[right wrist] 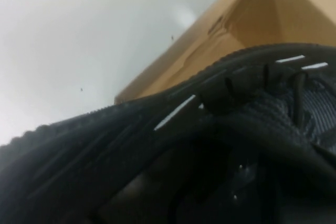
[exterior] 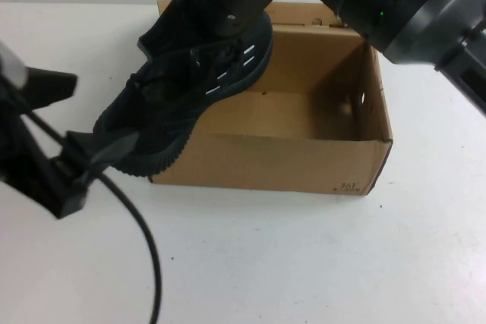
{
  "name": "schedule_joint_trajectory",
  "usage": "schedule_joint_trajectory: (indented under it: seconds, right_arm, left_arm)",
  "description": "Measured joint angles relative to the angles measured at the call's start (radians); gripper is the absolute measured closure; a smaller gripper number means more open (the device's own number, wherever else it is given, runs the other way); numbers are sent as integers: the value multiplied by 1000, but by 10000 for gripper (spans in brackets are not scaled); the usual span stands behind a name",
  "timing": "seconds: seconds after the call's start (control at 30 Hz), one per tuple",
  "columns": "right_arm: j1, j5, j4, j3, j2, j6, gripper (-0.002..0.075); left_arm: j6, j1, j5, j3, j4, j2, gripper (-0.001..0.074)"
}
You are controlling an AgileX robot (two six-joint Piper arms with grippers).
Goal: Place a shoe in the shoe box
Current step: Hand over the shoe
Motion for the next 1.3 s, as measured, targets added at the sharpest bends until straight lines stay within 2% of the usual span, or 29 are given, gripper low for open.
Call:
schedule_joint_trajectory:
  seconds: [0.23, 0.43, 0.5, 0.57, 0.6, 0.67, 0.73, 0.77, 0.83, 0.93, 1.13, 1.2, 1.3]
  right_arm:
    - [0, 15, 4, -10, 6, 2, 725]
    - [0, 25, 70, -10, 10, 2, 725]
    - [0, 25, 90, -10, 12, 2, 725]
    - [0, 25, 102, -10, 14, 2, 725]
    - [0, 25, 103, -10, 14, 2, 725]
    - [0, 25, 103, -10, 16, -11, 725]
    - [0, 19, 108, -10, 16, -16, 725]
    - [0, 17, 111, -10, 16, -18, 725]
    - [0, 12, 117, -10, 14, -21, 725]
    - [0, 8, 119, -10, 3, -41, 725]
    - [0, 8, 124, -10, -18, -95, 711]
    - [0, 8, 132, -10, -21, -127, 670]
    - [0, 8, 151, -14, -38, -187, 534]
  left_arm:
    - [-160, -199, -201, 0, 176, 97, 140]
    - [-535, -230, -267, -4, 548, 204, 141]
    - [-600, -230, -264, -20, 613, 226, 150]
    - [-638, -230, -256, -40, 645, 238, 203]
    - [-655, -230, -251, -48, 654, 243, 254]
    - [-678, -234, -236, -59, 663, 243, 388]
    - [-685, -236, -214, -79, 667, 241, 564]
    - [-686, -238, -200, -90, 667, 241, 619]
    - [-689, -237, -163, -110, 667, 241, 675]
    - [-692, -237, -123, -141, 667, 241, 706]
    - [-692, -237, -95, -163, 663, 237, 713]
    - [-692, -237, -84, -163, 661, 235, 713]
    - [-697, -237, -51, -163, 659, 233, 714]
